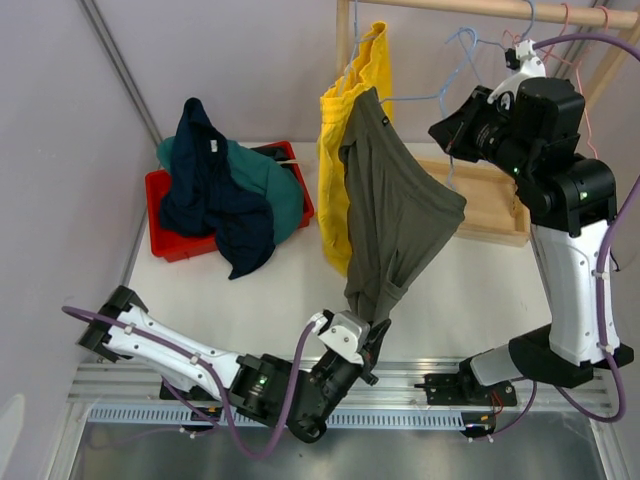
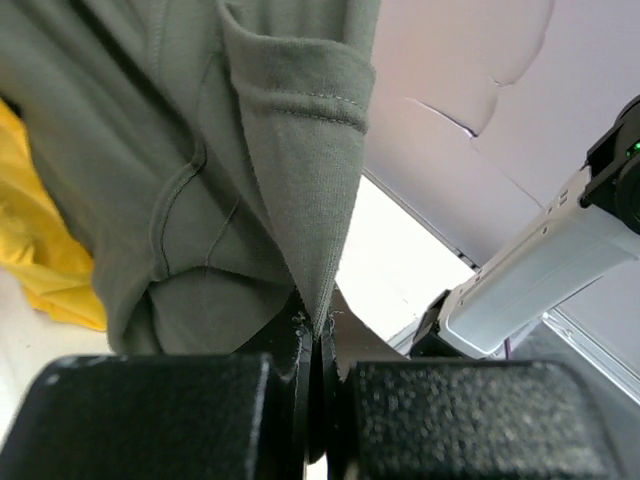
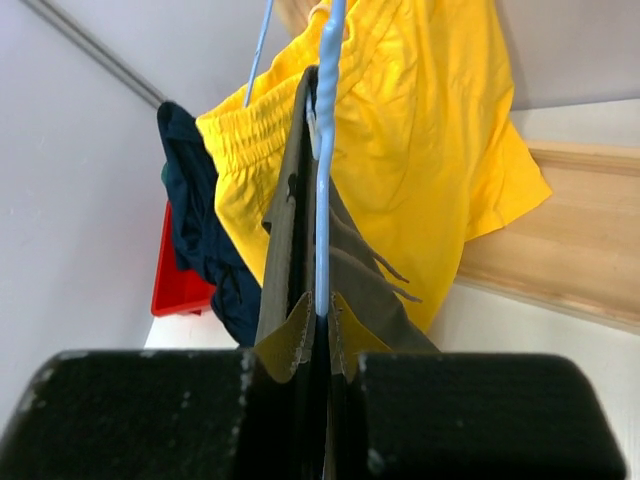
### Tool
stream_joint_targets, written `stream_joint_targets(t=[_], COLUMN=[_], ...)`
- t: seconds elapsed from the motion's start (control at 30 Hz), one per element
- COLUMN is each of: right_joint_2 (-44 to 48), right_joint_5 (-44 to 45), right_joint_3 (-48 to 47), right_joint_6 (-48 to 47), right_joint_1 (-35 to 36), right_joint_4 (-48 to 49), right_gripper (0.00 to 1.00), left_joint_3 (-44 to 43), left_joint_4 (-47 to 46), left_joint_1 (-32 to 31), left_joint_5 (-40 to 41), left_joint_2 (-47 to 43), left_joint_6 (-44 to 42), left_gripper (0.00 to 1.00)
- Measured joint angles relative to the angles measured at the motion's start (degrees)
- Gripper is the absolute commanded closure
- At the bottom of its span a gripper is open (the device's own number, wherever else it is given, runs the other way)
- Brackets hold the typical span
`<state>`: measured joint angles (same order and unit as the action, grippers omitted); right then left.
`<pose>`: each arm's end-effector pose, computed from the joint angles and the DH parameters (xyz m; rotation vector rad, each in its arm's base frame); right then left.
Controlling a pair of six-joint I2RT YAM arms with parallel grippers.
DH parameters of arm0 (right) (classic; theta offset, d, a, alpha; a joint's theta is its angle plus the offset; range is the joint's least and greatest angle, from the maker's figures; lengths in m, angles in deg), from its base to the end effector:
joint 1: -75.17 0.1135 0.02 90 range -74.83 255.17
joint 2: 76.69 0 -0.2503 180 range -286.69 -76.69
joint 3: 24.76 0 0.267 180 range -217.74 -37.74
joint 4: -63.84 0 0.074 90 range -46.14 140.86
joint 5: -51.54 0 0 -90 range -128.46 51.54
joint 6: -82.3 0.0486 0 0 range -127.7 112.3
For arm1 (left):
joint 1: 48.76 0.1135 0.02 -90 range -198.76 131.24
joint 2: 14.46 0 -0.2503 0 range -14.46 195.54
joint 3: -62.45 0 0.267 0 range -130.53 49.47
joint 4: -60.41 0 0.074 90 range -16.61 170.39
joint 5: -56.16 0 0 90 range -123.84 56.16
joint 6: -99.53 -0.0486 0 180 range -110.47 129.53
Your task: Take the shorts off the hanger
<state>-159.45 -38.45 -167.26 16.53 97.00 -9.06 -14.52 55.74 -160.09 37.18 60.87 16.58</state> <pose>0.2250 0.0901 0.5645 0.0386 1.8371 0.5700 -0.0710 -0.3081 0.3732 0.3717 1.5373 -0.7343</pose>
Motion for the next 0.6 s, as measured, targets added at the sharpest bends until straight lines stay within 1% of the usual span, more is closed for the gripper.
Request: stream_joint_targets(t=[0.1,0.13,0.23,0.37,0.47,0.6], right_joint_2=[-2.08,-2.69,-3.91,-3.91,-3.74,-1.62], right_joint_5=[-1.9,-1.31,-1.92,-2.21,-1.7,3.41], right_joint_3=[-2.71,-3.43,-4.46,-4.5,-4.5,-2.99], right_joint_6=[0.57,0.11,-0.74,-0.68,-0.11,2.05], right_joint_1=[-3.5,-5.07,-9.27,-10.23,-10.67,-12.59], right_joint_4=[-0.44,1.14,3.69,5.07,6.38,16.55], right_gripper=[1.0,1.0,1.0,1.0,1.0,1.0], left_joint_3=[0.0,0.0,0.09,0.13,1.57,5.81], left_joint_4=[0.37,1.33,6.86,10.93,11.61,11.41], left_joint_1=[-0.02,-0.35,-3.34,-4.17,-4.72,-7.17], left_joint_5=[1.4,1.99,4.63,5.35,5.42,3.19], left_joint_2=[-0.09,-0.09,0.79,1.95,1.38,-2.08], left_joint_6=[0.0,0.13,0.74,1.86,2.05,1.49], left_gripper=[1.0,1.0,1.0,1.0,1.0,1.0])
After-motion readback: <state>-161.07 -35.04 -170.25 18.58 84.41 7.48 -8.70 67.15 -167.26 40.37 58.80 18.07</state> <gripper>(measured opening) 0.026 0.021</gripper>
